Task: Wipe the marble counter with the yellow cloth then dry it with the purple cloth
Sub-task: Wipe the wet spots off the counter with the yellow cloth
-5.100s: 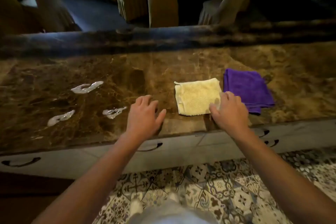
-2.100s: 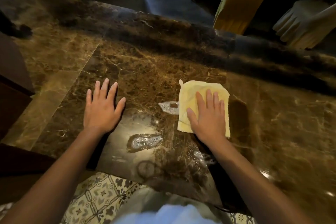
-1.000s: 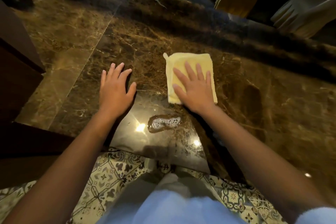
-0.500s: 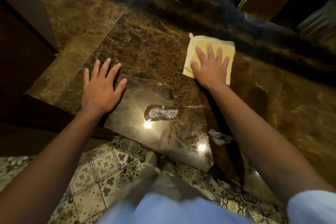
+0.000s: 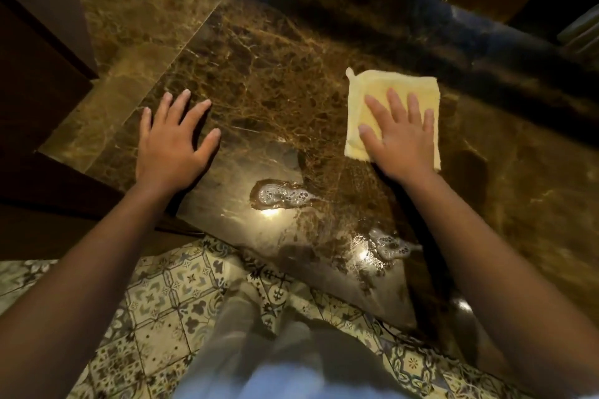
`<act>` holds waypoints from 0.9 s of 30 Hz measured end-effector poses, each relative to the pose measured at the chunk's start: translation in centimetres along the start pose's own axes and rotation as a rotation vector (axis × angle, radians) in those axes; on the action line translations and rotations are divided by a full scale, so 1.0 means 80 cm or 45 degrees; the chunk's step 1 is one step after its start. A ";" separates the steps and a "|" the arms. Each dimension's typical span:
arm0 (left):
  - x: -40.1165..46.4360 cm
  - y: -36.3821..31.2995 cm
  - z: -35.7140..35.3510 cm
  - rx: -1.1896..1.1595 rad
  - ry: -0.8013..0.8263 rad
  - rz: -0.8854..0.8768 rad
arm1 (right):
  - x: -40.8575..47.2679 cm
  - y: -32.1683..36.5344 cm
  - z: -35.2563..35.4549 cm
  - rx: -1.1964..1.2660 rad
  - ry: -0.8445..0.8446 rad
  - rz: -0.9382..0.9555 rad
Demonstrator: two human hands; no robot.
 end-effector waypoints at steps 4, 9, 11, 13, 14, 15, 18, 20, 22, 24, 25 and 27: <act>0.000 -0.002 0.003 -0.021 0.004 -0.005 | 0.064 0.048 0.001 0.065 0.019 -0.077; 0.000 -0.001 0.000 -0.009 -0.007 -0.009 | -0.056 0.106 -0.016 0.007 0.068 0.382; 0.000 0.001 -0.001 -0.002 -0.027 -0.010 | -0.097 0.094 -0.018 0.012 0.072 0.450; 0.001 0.001 0.000 -0.005 -0.043 -0.012 | -0.089 0.081 -0.020 -0.016 0.087 0.435; 0.001 0.000 0.000 -0.001 -0.043 -0.011 | -0.071 0.080 -0.020 -0.032 0.086 0.416; 0.001 0.000 0.000 0.007 -0.041 -0.009 | -0.049 0.081 -0.020 -0.046 0.089 0.390; 0.001 -0.001 0.001 0.008 -0.024 0.002 | 0.031 0.088 -0.016 -0.016 0.083 0.248; 0.000 -0.003 0.003 -0.016 -0.014 0.007 | 0.070 0.093 -0.011 0.058 0.084 0.139; -0.001 -0.004 0.005 -0.028 -0.007 0.010 | 0.073 0.104 -0.012 0.107 0.089 0.079; -0.002 -0.003 0.005 -0.025 -0.005 0.010 | 0.033 0.110 -0.017 0.105 0.094 0.123; -0.002 -0.002 0.004 -0.017 -0.009 0.006 | 0.000 0.110 -0.018 0.095 0.086 0.168; 0.000 0.000 0.002 -0.014 -0.022 0.003 | -0.074 0.104 -0.017 0.086 0.056 0.222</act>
Point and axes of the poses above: each hand's wrist, its own x-axis towards the middle knuckle, its own z-axis out of the back of the hand, y = z × x, the point moved 10 cm from there along x, towards the middle knuckle, and after that the axes turned 7 degrees about -y, right-handed, at the moved point
